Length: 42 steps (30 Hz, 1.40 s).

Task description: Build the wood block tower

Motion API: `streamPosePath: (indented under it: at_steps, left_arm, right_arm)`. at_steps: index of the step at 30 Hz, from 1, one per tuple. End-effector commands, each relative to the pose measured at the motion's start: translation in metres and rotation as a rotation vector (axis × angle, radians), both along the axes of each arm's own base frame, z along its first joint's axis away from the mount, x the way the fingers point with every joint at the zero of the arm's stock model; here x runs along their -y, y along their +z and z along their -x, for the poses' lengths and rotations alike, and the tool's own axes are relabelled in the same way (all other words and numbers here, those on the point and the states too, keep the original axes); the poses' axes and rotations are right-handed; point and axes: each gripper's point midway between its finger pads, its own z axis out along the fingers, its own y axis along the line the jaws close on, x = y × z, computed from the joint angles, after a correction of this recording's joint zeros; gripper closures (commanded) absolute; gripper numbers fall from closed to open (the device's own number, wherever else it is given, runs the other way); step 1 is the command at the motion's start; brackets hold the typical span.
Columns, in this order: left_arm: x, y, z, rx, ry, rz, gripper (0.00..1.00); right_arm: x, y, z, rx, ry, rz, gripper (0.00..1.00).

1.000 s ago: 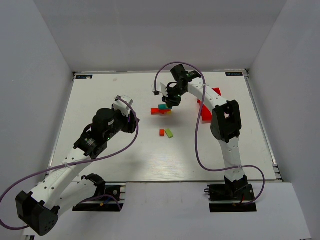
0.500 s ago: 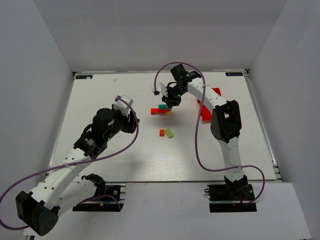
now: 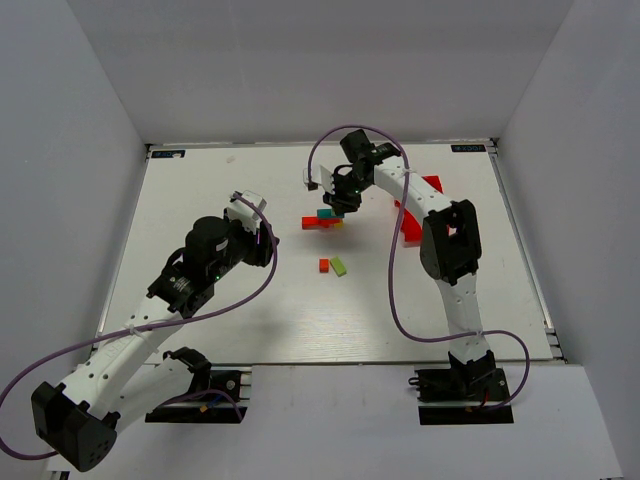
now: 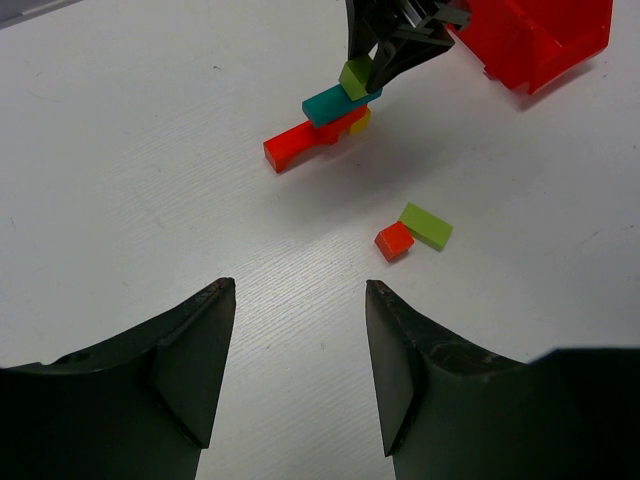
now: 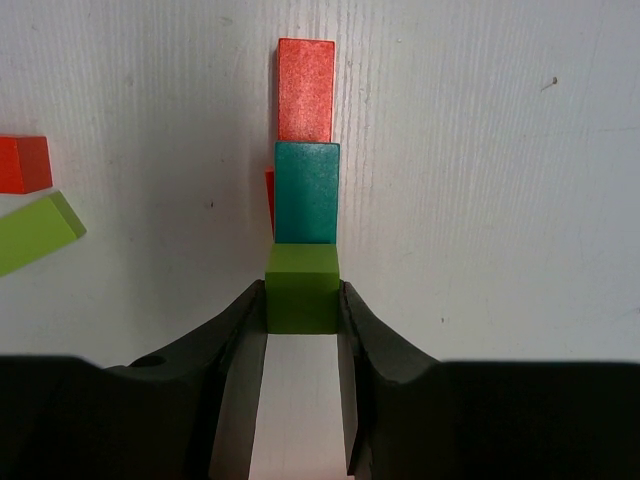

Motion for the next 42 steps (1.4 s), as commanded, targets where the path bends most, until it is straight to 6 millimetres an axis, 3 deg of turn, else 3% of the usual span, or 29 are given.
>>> streamPosePath:
  at_steps: [1,16,30,34,36,38,42]
  left_arm:
    - [0.000,0.008,0.001,0.029,-0.009,0.017,0.35]
    - [0.000,0.008,0.001,0.029,-0.009,0.017,0.35]
    - [0.000,0.008,0.001,0.029,-0.009,0.017,0.35]
    - [0.000,0.008,0.001,0.029,-0.009,0.017,0.35]
    - [0.000,0.008,0.001,0.029,-0.009,0.017,0.35]
    - [0.000,0.008,0.001,0.029,-0.009,0.017,0.35]
    - [0.000,0.008,0.001,0.029,-0.009,0.017,0.35]
  right_arm:
    - [-0.008,0.008,-0.006,0.023,0.002,-0.023,0.66]
    - [-0.008,0.009,-0.007,0.031,-0.001,-0.021,0.64]
    - [-0.008,0.009,-0.008,0.032,-0.004,-0.022,0.54]
    - [-0.010,0.011,-0.008,0.038,-0.003,-0.026,0.43]
    - [-0.011,0.013,-0.010,0.041,-0.008,-0.032,0.30]
    - [-0.010,0.018,-0.009,0.046,-0.012,-0.042,0.10]
    - [-0.012,0.026,-0.010,0.066,-0.014,-0.067,0.10]
